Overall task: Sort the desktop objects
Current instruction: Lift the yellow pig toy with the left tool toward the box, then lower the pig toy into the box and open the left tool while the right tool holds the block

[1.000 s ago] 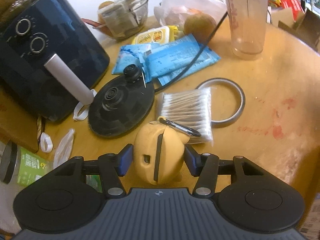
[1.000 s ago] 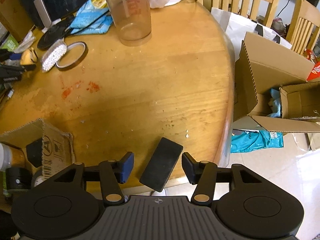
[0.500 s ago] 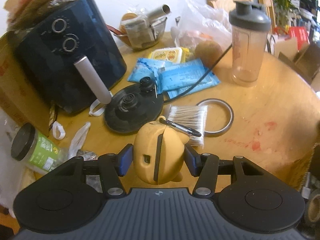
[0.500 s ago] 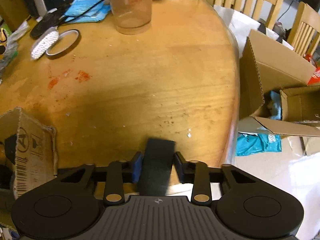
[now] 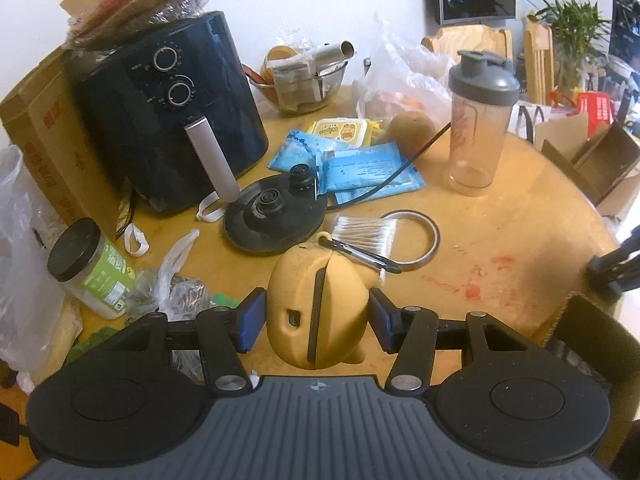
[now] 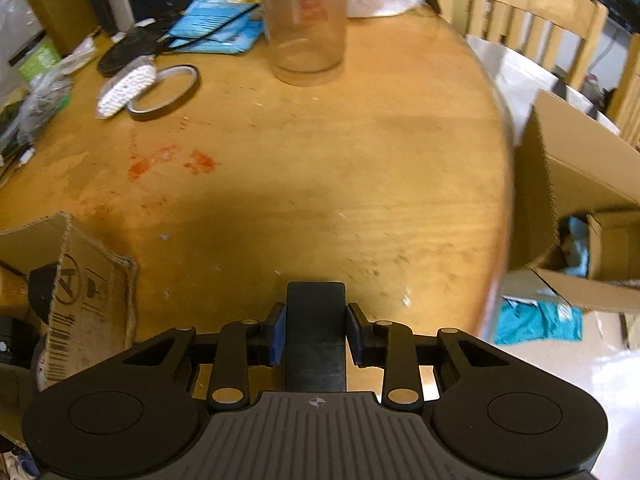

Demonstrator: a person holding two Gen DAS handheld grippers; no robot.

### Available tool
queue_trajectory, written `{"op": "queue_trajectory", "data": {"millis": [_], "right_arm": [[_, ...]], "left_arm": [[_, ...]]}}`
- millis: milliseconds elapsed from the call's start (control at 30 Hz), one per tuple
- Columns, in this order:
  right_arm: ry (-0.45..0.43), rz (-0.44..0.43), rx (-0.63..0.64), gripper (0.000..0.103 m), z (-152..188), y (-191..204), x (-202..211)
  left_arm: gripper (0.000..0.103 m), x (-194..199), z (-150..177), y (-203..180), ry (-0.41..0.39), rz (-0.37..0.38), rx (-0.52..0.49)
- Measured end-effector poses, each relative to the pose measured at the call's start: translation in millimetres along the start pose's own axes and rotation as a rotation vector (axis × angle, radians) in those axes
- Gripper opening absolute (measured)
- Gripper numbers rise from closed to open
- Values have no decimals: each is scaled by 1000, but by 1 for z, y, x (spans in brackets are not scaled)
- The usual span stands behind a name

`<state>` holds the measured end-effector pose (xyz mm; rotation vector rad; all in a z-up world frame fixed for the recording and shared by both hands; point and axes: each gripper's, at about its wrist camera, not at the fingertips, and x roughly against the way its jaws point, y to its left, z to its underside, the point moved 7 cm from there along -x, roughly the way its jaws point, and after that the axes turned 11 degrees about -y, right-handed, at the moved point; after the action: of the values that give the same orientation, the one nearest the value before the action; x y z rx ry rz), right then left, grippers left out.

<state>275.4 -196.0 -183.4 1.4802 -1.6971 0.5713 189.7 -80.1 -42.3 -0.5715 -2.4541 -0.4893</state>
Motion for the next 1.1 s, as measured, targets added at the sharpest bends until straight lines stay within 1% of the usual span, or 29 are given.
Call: {"op": "queue_trajectory", "data": {"millis": [67,100,233,367,400,500,733,933,1100], "right_arm": [[7,-4,23,41,-1,4,-1],[10,-7,30,45,0,6,-1],[11,10,48,46,4,9,1],[3,19,28,46,6,8,2],[5,20,29,45,6,9,2],[7,25,27,35,5,7,2],[21,12,50,34,4,8,1],[2,-78,65,34,-7,15,11],[-50,-171,69,34,-30,27,31]], "left_arm": [[54,8,-1,0,-9,0,10],[54,11,-1,-1,-12,0,14],[54,23,-1,-3,-24,1,25],[54,32,0,-6,-31,5,36],[54,34,0,-6,-32,6,37],[54,41,1,-10,-32,2,41],[54,59,8,-18,-10,-32,90],[54,73,20,-31,34,-55,153],[54,80,31,-46,70,-71,202]]}}
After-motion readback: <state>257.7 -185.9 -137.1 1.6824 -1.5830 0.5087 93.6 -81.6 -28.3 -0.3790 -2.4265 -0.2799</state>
